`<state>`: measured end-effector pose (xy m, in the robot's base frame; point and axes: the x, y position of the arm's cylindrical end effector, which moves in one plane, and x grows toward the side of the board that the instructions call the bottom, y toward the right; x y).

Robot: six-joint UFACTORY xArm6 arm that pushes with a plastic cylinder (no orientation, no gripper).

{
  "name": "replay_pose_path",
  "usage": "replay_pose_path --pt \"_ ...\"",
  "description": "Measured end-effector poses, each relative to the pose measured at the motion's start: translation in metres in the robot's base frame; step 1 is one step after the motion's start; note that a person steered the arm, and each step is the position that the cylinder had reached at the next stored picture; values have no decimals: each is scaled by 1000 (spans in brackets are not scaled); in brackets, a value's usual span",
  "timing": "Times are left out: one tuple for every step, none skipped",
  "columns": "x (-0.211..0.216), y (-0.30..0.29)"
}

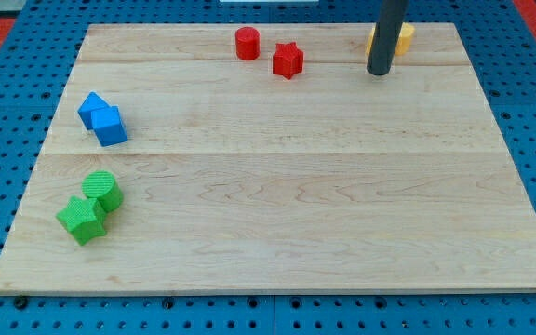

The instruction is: Move red blocks towards the top left of the board

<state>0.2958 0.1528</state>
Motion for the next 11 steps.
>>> replay_pose_path --pt "0 0" --pt "3 -7" --pt "16 -22" --pt "18 -25" --pt "1 -43" --pt "-12 -77" --pt "-16 -100" --pt "-20 -113" --pt "-21 -113" --pt "-21 -113" --pt "-21 -112"
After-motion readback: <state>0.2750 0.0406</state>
